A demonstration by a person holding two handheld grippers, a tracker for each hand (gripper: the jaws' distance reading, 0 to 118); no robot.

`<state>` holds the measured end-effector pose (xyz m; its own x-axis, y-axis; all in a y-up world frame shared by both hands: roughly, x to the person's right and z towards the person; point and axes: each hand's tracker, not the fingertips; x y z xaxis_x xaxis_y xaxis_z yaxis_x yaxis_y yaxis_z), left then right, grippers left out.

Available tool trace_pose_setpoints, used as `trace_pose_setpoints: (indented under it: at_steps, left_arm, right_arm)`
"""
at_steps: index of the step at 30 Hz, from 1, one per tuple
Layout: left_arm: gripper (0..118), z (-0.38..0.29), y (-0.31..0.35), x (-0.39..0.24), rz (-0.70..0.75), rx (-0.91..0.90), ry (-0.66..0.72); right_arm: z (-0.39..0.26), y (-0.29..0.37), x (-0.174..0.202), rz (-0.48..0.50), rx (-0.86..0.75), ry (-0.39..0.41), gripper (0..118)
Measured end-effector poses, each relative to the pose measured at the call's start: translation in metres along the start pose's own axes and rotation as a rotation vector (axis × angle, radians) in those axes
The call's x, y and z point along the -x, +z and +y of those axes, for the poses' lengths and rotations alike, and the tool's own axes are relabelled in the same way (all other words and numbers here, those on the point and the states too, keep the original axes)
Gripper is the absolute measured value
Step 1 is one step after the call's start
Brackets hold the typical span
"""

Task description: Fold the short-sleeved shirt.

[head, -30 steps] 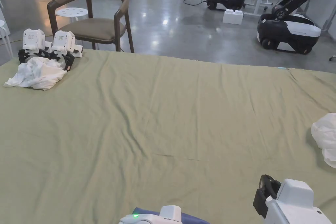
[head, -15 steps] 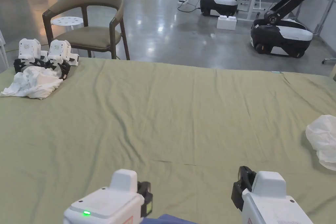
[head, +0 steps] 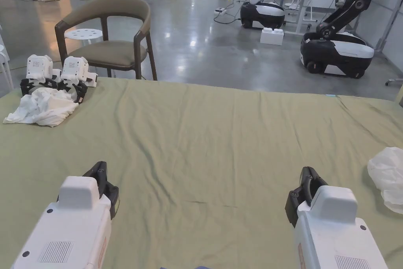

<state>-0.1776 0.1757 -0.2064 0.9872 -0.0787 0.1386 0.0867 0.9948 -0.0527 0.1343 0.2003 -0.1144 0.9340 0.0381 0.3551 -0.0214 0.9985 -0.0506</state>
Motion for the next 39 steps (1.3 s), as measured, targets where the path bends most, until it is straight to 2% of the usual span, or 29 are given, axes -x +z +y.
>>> trace_pose_setpoints:
  at_steps: [3, 6, 12, 16, 19, 22, 26, 28, 31, 32, 35, 37, 39]
  left_arm:
    - [4, 0.0, 0.003, 0.003, 0.017, -0.008, -0.005]
    - [4, -0.001, 0.008, 0.007, 0.002, 0.005, -0.006]
    - [4, -0.021, 0.017, 0.012, -0.049, 0.078, -0.023]
    - [4, -0.038, 0.022, 0.015, -0.089, 0.164, 0.008]
    - [4, -0.05, 0.027, 0.018, -0.105, 0.224, 0.04]
    - [4, -0.064, 0.031, 0.023, -0.152, 0.304, 0.081]
    - [5, -0.083, 0.031, 0.029, -0.251, 0.454, 0.127]
    - [12, -0.092, 0.024, 0.033, -0.32, 0.567, 0.184]
    - [38, -0.109, 0.011, 0.041, -0.445, 0.751, 0.313]
    - [50, -0.115, 0.007, 0.044, -0.483, 0.793, 0.368]
    - [80, -0.136, -0.009, 0.056, -0.589, 0.892, 0.576]
    - [87, -0.153, -0.022, 0.059, -0.667, 0.986, 0.68]
    - [87, -0.165, -0.031, 0.058, -0.745, 1.034, 0.748]
  right_arm:
    - [-0.004, 0.005, -0.002, 0.007, 0.013, 0.001, 0]
    - [-0.027, 0.02, 0.0, 0.058, 0.102, 0.017, 0]
    - [-0.099, 0.071, 0.028, 0.232, 0.369, 0.016, 0]
    - [-0.139, 0.086, 0.05, 0.304, 0.48, 0.022, 0]
    - [-0.163, 0.081, 0.056, 0.273, 0.503, 0.042, 0]
    - [-0.176, 0.073, 0.052, 0.197, 0.527, 0.023, 0]
    - [-0.191, 0.067, 0.05, 0.201, 0.541, 0.05, 0]
    - [-0.197, 0.068, 0.047, 0.19, 0.54, 0.03, 0]
    - [-0.198, 0.07, 0.042, 0.184, 0.547, 0.002, 0]
    - [-0.198, 0.07, 0.041, 0.185, 0.549, -0.003, 0]
    - [-0.197, 0.071, 0.039, 0.191, 0.552, -0.016, 0]
    - [-0.198, 0.071, 0.039, 0.191, 0.552, -0.018, 0]
    - [-0.198, 0.071, 0.039, 0.193, 0.552, -0.017, 0]
